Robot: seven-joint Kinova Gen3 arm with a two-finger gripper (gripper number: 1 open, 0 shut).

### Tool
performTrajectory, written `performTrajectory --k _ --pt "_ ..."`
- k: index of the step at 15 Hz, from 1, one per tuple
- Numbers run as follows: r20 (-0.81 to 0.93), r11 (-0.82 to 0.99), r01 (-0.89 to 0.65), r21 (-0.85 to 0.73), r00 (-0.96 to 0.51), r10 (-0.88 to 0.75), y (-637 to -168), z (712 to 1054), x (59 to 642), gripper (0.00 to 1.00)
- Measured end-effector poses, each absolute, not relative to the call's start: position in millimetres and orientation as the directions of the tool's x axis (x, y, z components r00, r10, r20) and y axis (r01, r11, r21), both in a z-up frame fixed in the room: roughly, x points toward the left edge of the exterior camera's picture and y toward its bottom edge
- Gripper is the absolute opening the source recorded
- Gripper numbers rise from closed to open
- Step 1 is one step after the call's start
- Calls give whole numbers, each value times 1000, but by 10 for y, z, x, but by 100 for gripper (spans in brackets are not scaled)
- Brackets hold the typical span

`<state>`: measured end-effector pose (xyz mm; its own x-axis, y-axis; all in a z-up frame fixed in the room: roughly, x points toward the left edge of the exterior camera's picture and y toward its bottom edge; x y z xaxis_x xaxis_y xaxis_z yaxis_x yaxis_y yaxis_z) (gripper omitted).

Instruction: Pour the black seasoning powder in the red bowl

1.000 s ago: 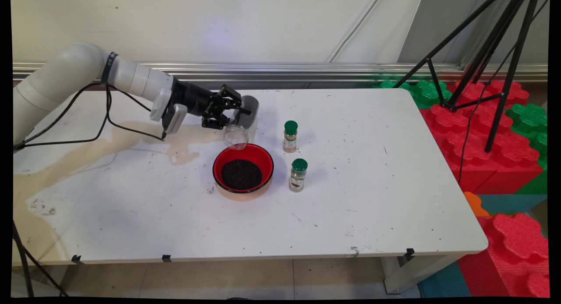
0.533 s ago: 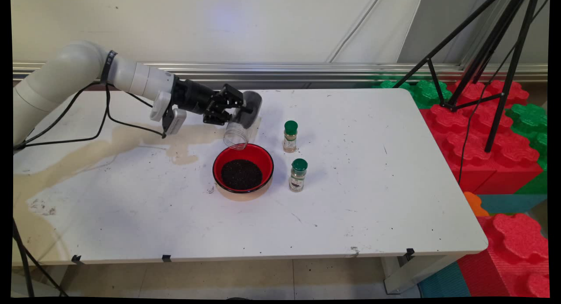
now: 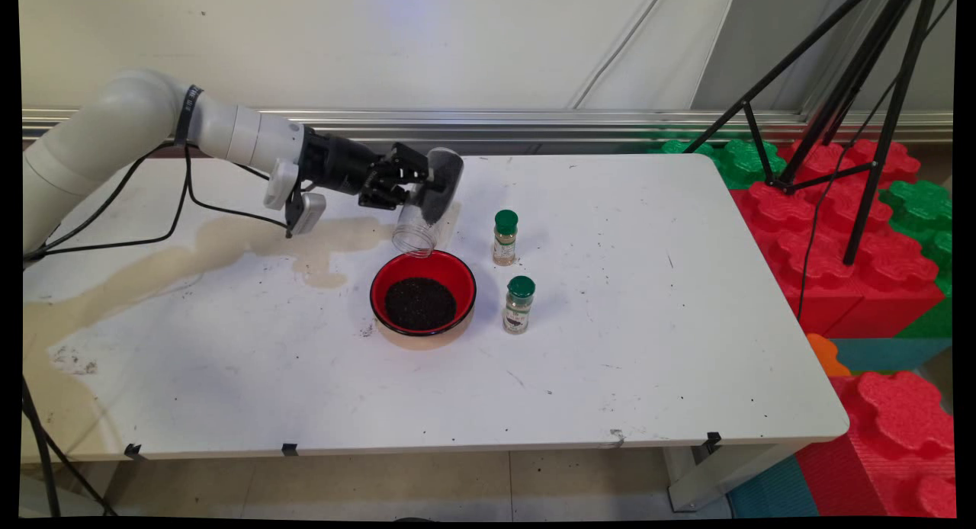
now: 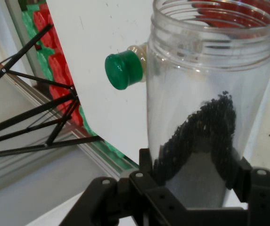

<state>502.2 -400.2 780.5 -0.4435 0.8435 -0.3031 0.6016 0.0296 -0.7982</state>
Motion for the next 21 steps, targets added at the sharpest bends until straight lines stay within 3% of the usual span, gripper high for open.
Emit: performTrajectory --k 21 --pt "-496 -201 638 -743 -324 806 -3774 7917 4771 0"
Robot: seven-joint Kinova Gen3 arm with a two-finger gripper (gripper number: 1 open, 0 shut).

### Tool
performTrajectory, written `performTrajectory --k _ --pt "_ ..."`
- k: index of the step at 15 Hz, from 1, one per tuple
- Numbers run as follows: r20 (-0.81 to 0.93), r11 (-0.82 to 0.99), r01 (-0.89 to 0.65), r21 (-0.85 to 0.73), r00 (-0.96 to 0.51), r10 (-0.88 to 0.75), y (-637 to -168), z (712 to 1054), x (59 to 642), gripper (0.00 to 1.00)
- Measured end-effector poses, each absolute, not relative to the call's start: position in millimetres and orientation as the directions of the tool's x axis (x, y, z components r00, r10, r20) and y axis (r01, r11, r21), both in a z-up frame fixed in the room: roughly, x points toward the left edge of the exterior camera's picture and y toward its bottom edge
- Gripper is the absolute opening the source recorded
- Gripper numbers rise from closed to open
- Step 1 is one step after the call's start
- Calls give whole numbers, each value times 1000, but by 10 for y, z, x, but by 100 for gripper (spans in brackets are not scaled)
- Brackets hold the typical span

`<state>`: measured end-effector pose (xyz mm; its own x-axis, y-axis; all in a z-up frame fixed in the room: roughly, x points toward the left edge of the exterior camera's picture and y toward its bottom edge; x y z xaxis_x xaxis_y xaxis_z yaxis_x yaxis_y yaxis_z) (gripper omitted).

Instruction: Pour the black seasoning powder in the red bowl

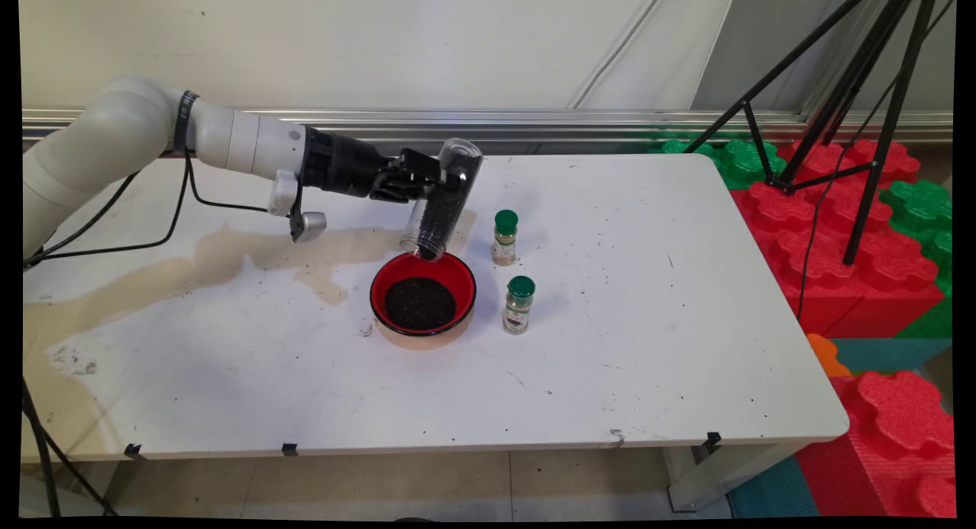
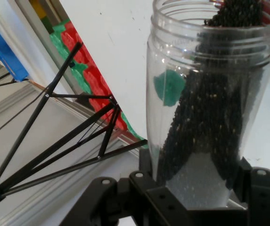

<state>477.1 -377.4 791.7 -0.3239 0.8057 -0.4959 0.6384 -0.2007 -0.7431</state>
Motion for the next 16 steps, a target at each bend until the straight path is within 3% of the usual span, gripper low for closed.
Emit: performTrajectory --k 16 --pt "-568 -290 638 -714 -284 772 -3630 7921 4693 0"
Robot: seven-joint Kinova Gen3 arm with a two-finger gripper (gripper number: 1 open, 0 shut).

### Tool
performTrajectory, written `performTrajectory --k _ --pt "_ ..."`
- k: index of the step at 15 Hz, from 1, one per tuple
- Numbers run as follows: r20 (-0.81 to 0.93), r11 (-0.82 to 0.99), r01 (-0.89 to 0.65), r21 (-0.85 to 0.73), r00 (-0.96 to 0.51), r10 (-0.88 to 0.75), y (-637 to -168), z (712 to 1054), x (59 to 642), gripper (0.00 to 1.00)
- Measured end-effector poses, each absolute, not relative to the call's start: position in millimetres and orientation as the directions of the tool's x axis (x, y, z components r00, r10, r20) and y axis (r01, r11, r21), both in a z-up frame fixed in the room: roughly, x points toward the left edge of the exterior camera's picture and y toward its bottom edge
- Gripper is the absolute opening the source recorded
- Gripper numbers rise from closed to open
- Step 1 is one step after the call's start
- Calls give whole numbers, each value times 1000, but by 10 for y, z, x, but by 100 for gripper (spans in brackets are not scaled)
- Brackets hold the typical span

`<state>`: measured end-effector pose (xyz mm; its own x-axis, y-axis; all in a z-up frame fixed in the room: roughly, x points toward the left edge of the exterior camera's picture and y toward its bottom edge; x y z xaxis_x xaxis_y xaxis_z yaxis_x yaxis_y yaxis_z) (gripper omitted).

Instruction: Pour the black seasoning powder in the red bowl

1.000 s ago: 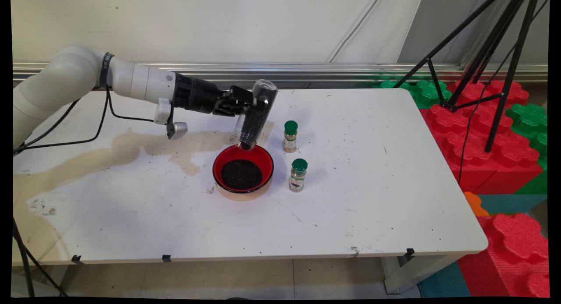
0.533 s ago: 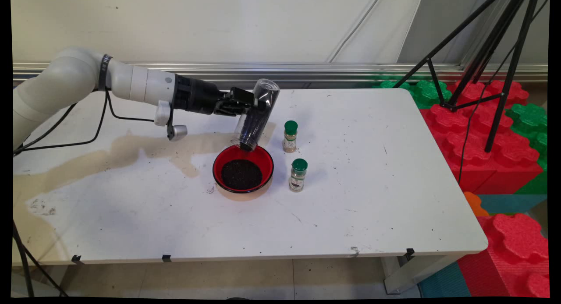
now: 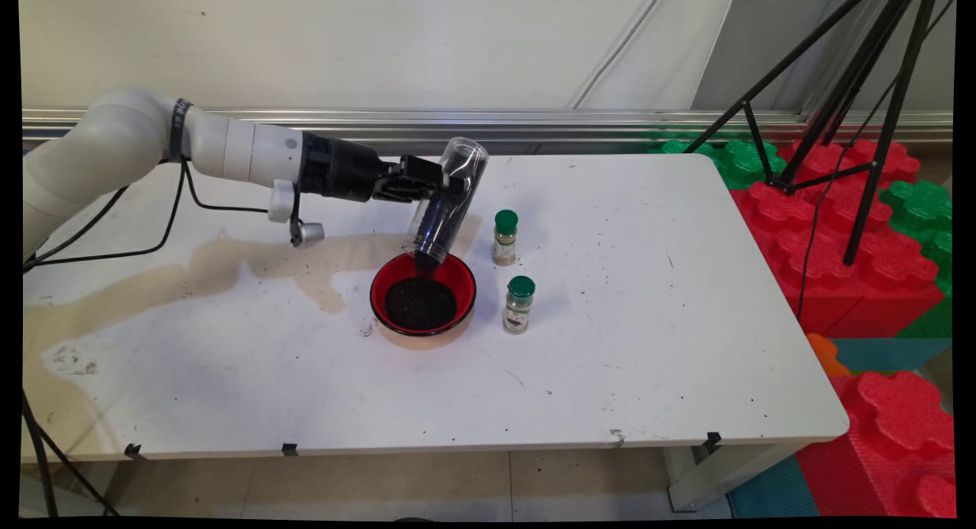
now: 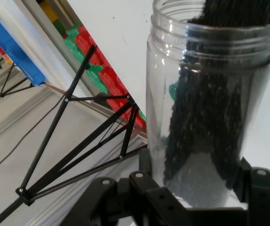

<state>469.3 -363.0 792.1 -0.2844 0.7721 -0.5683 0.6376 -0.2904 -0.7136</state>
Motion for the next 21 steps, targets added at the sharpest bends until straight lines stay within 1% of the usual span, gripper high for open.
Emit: performTrajectory --k 10,21 --pt "-579 -303 637 -709 -280 765 -3569 7914 4694 0" --pt "-531 -236 629 -741 -333 779 -3545 7908 4758 0"
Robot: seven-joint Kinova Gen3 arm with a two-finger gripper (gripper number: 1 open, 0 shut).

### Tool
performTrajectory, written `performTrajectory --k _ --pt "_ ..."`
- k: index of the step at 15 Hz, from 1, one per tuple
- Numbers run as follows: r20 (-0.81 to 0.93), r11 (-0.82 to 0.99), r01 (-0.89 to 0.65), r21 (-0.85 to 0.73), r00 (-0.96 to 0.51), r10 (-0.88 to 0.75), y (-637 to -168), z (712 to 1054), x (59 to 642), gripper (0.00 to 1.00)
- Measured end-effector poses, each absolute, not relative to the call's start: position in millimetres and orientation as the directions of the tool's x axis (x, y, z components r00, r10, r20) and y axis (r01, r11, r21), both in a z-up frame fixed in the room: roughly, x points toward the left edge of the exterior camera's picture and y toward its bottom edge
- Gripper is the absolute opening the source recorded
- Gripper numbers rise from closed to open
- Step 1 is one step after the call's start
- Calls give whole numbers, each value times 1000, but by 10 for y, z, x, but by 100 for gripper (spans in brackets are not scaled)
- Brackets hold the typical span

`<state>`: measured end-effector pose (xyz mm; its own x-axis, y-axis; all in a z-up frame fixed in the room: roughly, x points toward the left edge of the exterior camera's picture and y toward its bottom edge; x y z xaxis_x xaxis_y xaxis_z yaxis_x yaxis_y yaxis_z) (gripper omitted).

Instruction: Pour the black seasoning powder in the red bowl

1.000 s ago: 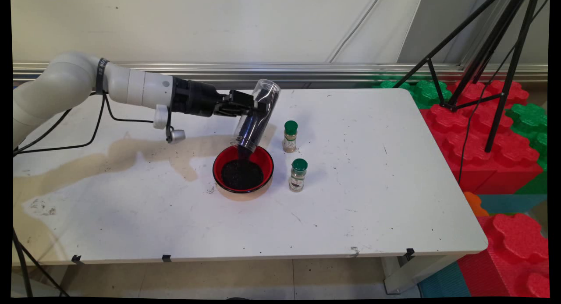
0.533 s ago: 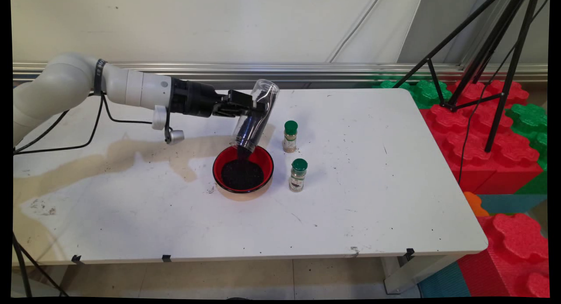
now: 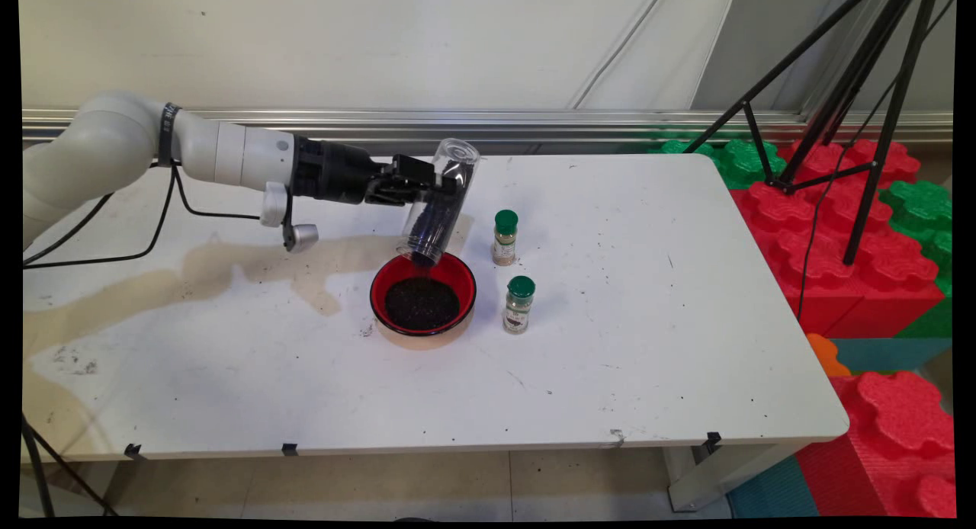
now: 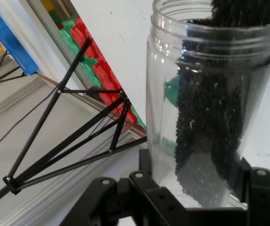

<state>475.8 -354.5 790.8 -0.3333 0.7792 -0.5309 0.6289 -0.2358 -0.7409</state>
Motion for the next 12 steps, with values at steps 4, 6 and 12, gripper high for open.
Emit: performTrajectory --k 4,6,12 --pt "-491 -189 616 -765 -368 790 -3543 7910 4775 0" --pt "-456 -148 604 -783 -397 797 -3546 7907 4794 0" --pt "-318 -3 544 -839 -485 815 -3550 7905 4839 0"
